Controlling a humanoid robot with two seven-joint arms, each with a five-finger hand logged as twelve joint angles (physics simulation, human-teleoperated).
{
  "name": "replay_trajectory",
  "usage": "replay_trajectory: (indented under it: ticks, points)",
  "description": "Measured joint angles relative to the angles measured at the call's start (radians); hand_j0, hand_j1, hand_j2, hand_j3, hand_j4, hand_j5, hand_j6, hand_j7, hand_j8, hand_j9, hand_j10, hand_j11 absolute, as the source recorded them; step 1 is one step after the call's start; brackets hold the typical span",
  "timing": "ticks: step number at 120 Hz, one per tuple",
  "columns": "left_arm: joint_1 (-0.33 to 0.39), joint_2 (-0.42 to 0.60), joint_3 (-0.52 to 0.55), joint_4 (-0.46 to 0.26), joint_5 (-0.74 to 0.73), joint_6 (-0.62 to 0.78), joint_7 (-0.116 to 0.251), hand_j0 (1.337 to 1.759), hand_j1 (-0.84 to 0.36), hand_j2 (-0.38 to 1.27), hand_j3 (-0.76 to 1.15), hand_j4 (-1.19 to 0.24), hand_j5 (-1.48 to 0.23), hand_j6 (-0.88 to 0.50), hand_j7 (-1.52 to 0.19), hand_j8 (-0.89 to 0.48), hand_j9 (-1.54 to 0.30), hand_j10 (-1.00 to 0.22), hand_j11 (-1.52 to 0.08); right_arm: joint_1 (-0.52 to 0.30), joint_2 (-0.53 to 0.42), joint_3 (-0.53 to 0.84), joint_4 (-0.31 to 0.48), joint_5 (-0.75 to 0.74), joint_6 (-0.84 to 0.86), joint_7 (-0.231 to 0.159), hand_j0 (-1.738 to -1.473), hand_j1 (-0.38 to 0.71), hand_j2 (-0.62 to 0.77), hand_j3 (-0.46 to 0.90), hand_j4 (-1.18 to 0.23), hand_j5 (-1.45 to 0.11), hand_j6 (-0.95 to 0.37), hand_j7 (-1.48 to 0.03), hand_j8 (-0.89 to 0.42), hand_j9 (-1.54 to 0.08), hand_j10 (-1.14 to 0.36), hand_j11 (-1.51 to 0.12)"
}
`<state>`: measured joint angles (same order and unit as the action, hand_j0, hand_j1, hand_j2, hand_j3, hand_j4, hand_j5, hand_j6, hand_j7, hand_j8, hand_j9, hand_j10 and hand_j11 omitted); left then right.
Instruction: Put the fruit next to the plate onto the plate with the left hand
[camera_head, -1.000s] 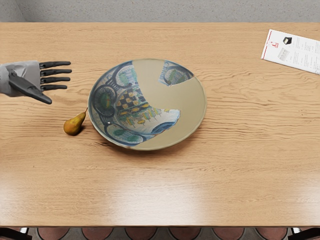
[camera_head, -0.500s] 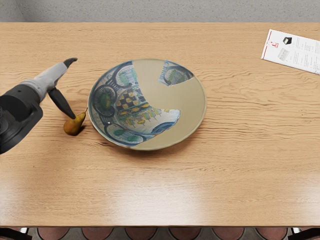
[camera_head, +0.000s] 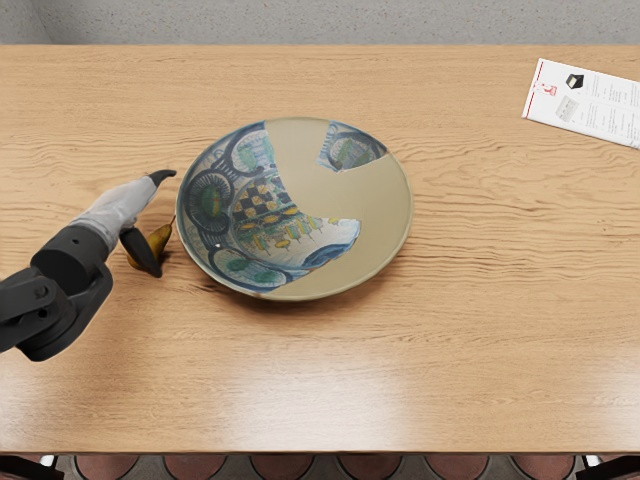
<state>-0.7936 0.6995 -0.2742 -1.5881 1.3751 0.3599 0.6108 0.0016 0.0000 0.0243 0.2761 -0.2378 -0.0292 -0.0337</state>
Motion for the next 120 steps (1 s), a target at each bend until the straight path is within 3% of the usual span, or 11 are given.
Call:
replay_trajectory:
  ticks: [54,120]
  points:
    - [0.025,0.000,0.015,0.002,-0.002,-0.003,0.000,1.658,-0.07,0.07,0.00,-0.36,-0.46,-0.36,-0.46,-0.36,-0.46,-0.35,-0.46,0.000,0.000,0.000,0.000,0.000,0.000,0.000,-1.658,-0.35,0.00,0.00,0.00,0.00,0.00,0.00,0.00,0.00,0.00,0.00]
    - [0.043,0.001,0.015,0.002,-0.018,-0.005,0.000,1.658,-0.30,0.12,0.00,-0.55,-0.71,-0.55,-0.71,-0.54,-0.71,-0.55,-0.71,0.000,0.000,0.000,0.000,0.000,0.000,0.000,-1.658,-0.35,0.00,0.00,0.00,0.00,0.00,0.00,0.00,0.00,0.00,0.00]
